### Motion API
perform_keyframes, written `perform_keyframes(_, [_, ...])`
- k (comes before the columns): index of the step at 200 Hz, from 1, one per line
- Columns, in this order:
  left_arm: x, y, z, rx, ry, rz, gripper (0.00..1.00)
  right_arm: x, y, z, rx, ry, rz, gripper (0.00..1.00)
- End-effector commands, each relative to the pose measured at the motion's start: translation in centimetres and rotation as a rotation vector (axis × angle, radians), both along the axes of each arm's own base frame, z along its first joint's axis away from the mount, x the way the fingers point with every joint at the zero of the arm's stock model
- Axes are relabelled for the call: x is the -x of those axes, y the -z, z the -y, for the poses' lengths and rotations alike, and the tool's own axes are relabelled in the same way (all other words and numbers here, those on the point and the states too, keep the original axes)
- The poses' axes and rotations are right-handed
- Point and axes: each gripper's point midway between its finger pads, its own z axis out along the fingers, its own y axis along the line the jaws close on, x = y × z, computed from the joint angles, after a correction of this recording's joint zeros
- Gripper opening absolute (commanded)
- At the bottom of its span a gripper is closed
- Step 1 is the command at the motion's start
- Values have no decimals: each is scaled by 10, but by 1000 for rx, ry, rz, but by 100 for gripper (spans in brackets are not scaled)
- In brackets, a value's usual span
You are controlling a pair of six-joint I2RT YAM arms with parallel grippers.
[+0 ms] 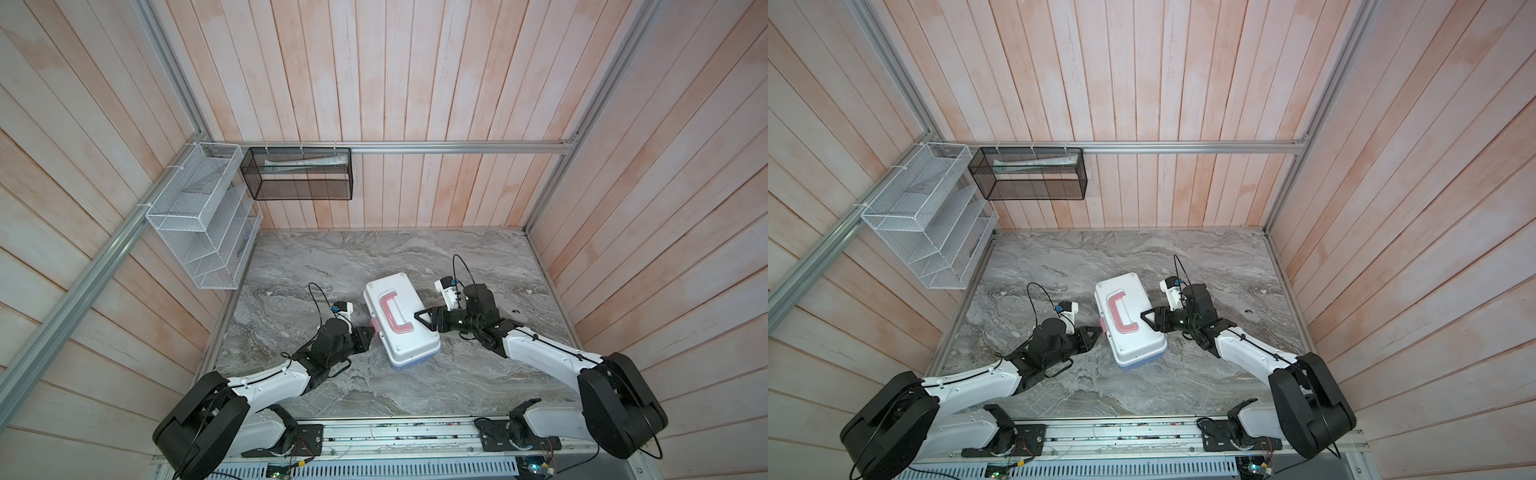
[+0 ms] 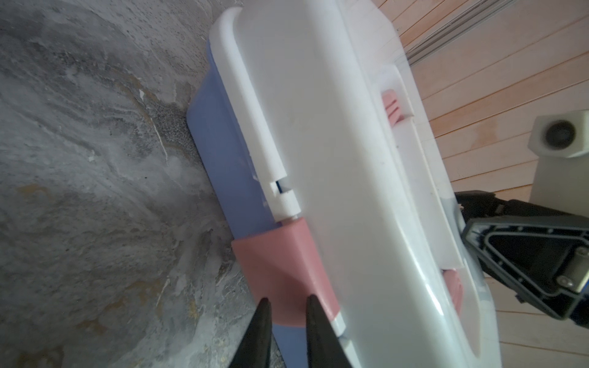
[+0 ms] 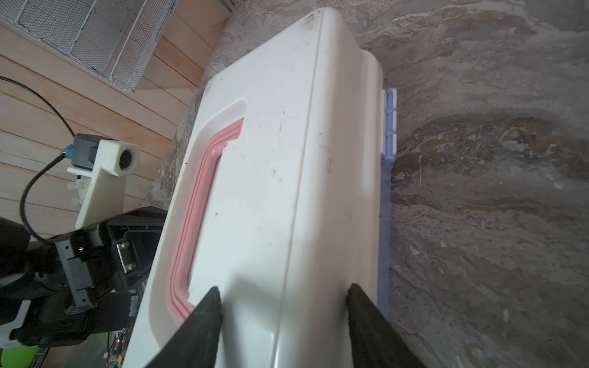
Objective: Pack the tool kit
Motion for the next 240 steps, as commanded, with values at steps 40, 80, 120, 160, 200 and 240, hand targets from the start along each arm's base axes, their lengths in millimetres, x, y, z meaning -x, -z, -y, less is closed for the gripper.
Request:
perform_keyframes(40, [-10,-17,16,29,44,52,23,23,46,13,98,1,-149,59])
perform_keyframes(80, [-10,-17,20,39,56,49,23,23,48,13,100,0,-152,59])
perform_keyframes(120, [-10,-29,18,54,49,73,22,23,49,13,99,3,-153,59])
perform_keyframes(160, [-7,-36,20,88,58,82,17,24,51,13,100,3,-158,59])
perform_keyframes(200, [-9,-16,2,-69,1,8,20,22,50,16,120,12,-150,59])
perform_keyframes(240, [-5,3,-20,-239,-47,-94,23,16,45,18,160,15,-130,59])
